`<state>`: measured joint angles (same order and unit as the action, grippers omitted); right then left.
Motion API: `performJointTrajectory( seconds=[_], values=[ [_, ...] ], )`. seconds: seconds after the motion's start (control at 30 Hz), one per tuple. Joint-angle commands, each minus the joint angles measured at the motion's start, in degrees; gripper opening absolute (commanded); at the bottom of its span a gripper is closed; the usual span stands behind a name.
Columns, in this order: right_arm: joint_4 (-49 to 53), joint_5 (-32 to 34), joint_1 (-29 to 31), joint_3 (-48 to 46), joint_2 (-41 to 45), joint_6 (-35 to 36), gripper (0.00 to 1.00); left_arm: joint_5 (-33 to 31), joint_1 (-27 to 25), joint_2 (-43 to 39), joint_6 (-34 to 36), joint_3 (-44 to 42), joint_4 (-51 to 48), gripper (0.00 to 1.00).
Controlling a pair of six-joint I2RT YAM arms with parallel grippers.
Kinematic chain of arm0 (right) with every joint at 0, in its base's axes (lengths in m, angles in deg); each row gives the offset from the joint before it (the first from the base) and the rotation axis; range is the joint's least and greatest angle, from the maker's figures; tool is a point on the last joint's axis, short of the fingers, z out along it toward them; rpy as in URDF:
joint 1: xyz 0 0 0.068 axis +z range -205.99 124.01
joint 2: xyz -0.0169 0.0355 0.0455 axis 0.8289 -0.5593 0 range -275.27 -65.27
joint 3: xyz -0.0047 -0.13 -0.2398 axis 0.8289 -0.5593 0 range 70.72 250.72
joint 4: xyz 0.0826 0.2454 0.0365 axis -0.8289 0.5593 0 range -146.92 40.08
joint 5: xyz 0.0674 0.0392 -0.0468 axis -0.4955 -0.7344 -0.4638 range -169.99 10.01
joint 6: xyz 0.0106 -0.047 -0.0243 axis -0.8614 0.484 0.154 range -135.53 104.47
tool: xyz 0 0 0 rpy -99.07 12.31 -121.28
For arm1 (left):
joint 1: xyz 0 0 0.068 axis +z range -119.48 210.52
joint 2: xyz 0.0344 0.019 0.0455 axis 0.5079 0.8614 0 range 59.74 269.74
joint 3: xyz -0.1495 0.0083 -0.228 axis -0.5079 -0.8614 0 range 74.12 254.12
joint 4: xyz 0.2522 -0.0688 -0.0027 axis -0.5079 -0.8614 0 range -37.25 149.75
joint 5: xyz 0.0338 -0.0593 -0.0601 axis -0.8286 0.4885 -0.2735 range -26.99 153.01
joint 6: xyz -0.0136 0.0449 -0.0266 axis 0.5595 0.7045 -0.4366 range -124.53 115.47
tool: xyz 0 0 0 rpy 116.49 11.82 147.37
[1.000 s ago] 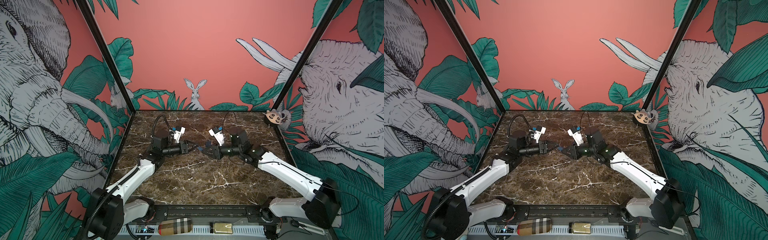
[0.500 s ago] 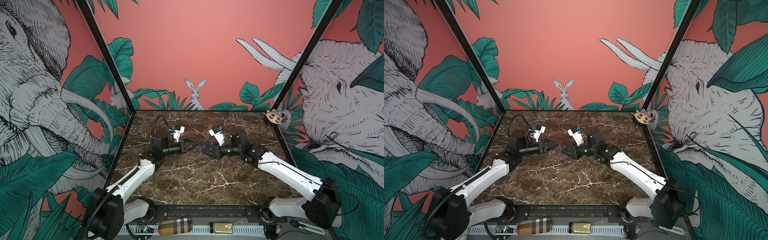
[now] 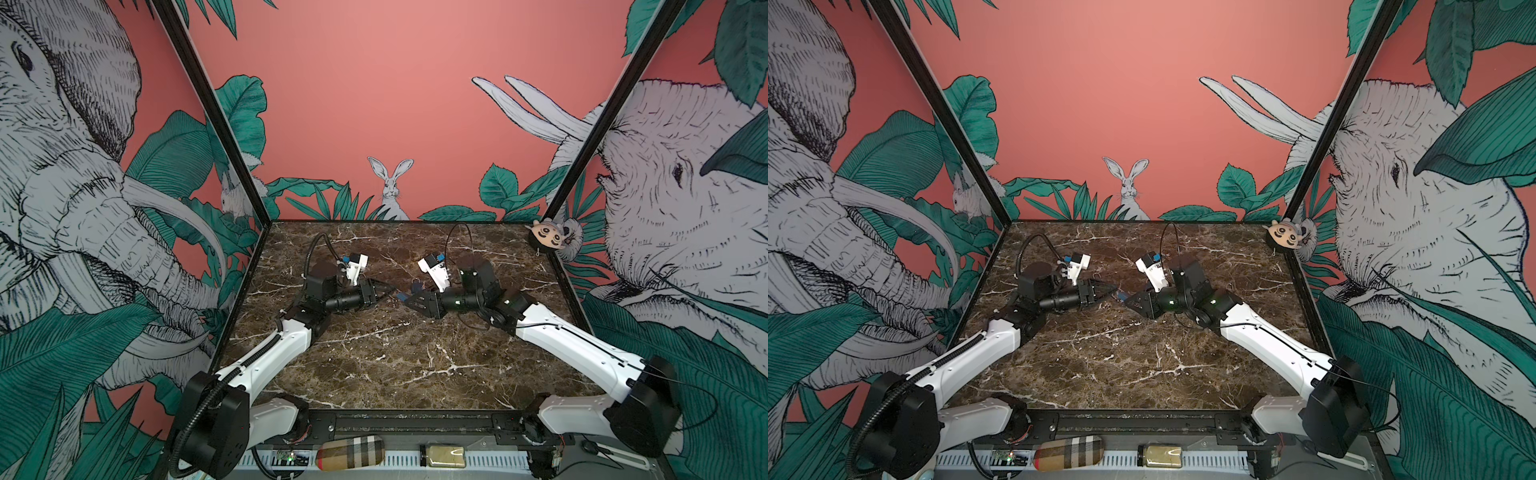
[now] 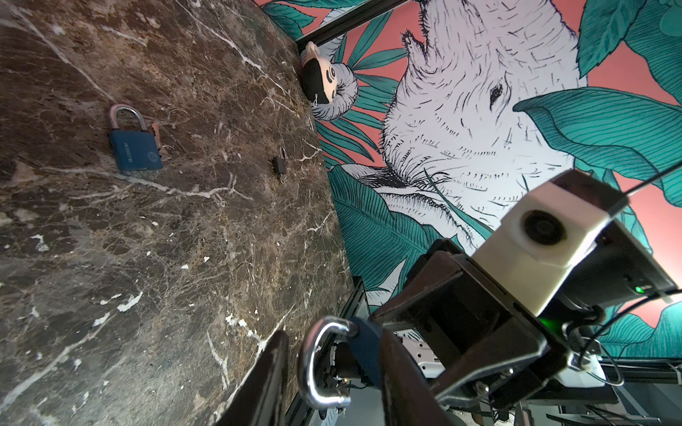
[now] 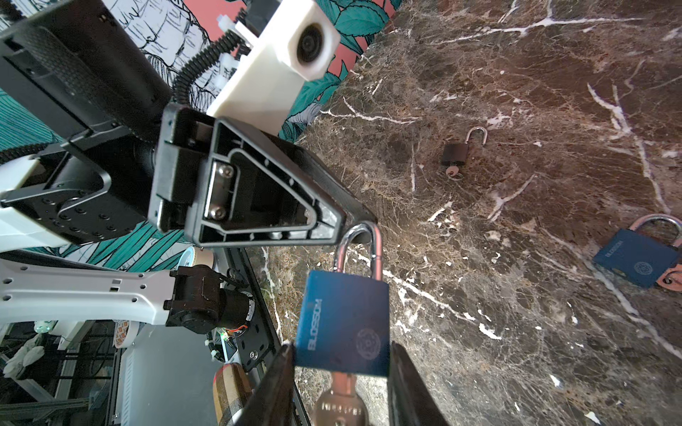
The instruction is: Lock with the key
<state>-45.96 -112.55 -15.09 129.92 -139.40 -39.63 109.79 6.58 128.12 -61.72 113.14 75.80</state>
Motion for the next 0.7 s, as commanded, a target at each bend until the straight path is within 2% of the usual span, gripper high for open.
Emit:
performJointTrajectory(
  seconds=[0.0, 0.67],
  values=[
    [-3.39, -0.47, -0.04, 1.41, 0.07, 0.40, 0.13, -0.55, 0.05, -0.14, -1.46, -0.62, 3.52, 0.39],
    [-4.75, -0.59, -0.04, 1.53, -0.85, -0.07, 0.13, -1.35, -0.31, 0.16, -2.45, 0.02, 2.05, 0.37]
  ],
)
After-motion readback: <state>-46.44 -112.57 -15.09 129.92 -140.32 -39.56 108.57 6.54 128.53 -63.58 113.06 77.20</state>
